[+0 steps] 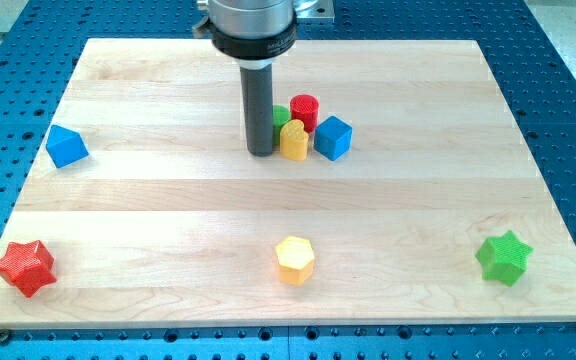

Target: Make a group of blocks out of both the circles yellow heart and blue cube

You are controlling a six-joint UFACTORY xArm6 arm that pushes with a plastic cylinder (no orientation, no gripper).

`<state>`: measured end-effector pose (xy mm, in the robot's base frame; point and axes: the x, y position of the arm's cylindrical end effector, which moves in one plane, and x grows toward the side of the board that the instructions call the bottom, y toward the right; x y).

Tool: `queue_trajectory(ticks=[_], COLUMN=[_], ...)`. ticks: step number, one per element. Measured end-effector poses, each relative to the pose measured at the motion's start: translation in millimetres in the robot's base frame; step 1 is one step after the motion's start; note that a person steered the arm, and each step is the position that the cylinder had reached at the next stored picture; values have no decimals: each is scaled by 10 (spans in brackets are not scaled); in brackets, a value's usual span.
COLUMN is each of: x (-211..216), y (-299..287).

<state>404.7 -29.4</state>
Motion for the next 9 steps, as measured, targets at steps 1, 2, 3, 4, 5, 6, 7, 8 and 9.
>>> queue_trajectory(ticks=[1,2,3,4,5,6,7,8,9], x=[-55,-358,-434,-795,-757,-742,-824,-587,-576], y=[-487,-3,198,348,789,875,1350,1244,912])
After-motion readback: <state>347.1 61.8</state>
